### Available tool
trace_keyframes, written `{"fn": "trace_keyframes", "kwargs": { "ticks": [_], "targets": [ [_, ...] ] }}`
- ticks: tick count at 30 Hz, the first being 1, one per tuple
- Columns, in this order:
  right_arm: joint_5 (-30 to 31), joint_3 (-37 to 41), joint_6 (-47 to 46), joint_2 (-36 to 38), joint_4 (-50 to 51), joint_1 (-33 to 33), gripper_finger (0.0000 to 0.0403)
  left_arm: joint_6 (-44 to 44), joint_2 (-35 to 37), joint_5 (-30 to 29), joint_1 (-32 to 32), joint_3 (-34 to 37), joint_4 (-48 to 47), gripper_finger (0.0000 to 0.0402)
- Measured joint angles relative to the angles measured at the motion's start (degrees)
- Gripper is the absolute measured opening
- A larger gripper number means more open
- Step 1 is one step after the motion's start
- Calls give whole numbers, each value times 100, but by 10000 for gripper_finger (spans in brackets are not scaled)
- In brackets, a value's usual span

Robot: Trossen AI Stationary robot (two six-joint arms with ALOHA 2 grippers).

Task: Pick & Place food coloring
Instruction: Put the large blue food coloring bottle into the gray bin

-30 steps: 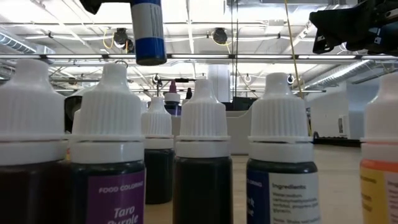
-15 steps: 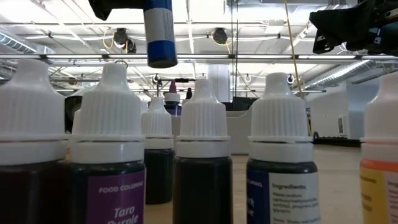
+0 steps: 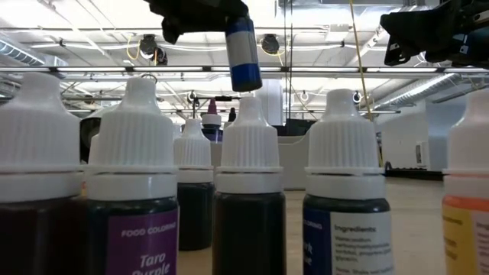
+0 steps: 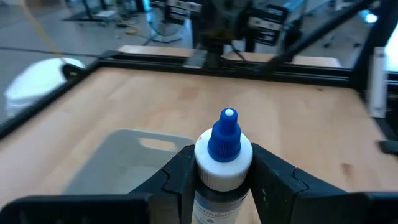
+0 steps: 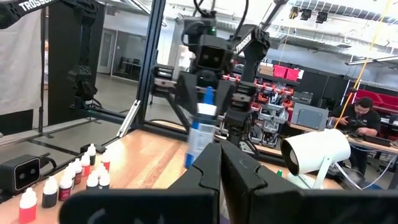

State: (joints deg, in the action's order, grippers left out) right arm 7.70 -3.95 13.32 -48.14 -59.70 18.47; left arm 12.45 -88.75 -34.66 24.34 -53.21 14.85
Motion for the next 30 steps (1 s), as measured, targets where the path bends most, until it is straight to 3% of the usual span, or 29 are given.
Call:
{"fn": "trace_keyframes", "kwargs": {
  "ticks": [11,20,30],
  "targets": [
    [0,1,108,0,2,-1,0,268,-220,-1077,46,0,437,128],
    [-7,0,107,1,5,1,0,87,-1149,-1086,338,-529,607,128],
    [-23,1,92,2,17,1,0,-278,-1239,-1081,860,-717,376,129]
  ]
}}
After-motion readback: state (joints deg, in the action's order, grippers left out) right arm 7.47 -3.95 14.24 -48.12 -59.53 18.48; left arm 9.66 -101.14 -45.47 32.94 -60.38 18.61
